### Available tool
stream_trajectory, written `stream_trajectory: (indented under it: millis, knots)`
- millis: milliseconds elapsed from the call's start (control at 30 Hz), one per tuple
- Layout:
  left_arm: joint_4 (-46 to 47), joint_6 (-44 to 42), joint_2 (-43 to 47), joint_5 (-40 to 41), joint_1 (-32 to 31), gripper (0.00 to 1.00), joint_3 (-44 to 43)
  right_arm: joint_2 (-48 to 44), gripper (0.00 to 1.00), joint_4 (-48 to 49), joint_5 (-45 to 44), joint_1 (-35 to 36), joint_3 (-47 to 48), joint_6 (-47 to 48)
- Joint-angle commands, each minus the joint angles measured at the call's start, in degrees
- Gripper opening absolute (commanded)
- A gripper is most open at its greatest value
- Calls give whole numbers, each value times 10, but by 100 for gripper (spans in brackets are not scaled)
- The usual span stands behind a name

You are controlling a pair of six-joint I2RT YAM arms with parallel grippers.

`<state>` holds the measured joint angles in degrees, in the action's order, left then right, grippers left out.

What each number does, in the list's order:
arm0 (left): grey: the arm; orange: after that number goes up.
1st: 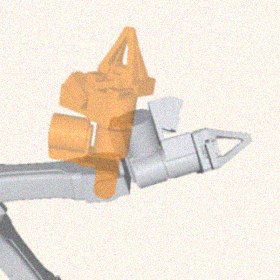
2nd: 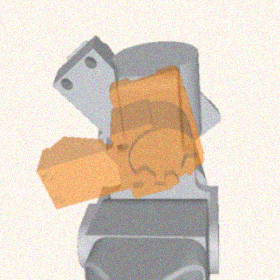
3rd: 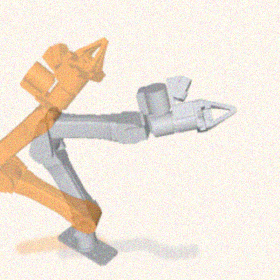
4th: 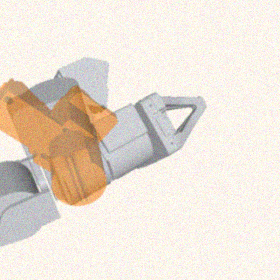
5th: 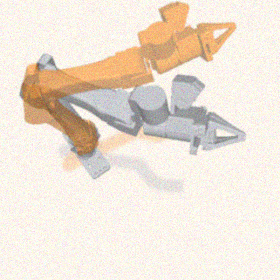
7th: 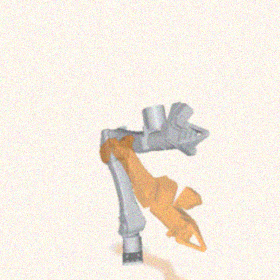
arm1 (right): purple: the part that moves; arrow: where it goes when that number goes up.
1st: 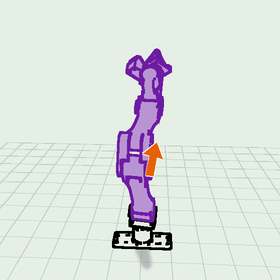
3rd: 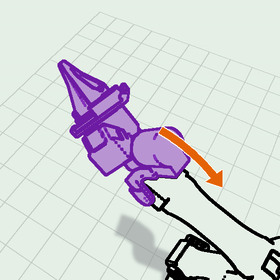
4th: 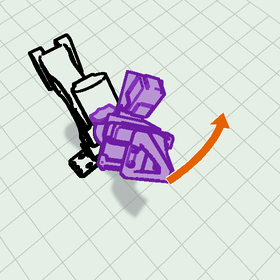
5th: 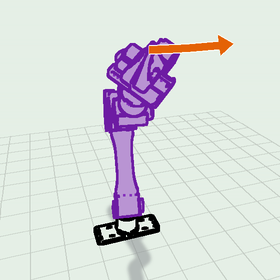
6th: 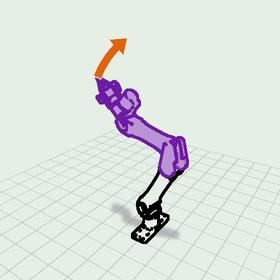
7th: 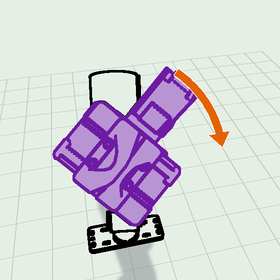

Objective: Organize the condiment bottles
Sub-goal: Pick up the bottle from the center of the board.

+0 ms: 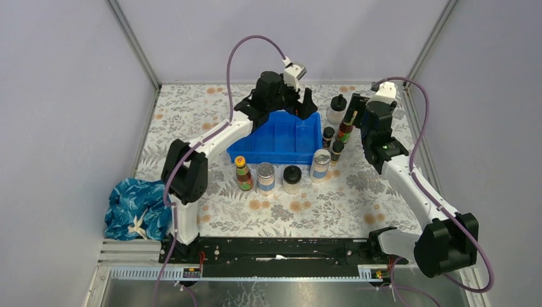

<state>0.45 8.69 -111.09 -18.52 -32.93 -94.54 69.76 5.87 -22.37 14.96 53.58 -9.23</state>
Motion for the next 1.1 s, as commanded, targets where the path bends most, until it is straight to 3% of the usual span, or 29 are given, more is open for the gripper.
stream_trajectory:
  millis: [0, 367, 633, 1067]
  knots:
    - [27, -41, -29, -115, -3, 97, -44, -39, 86, 51, -50, 2, -4, -11]
    - [61, -78, -139, -163, -3, 99, -122, -90, 86, 105, -46, 2, -39, -25]
    - [124, -130, -191, -138, -4, 99, -140, -92, 85, 145, -28, 2, -53, -18]
    - [214, -137, -241, -100, -13, 99, -147, -82, 84, 180, 0, 2, -69, -20]
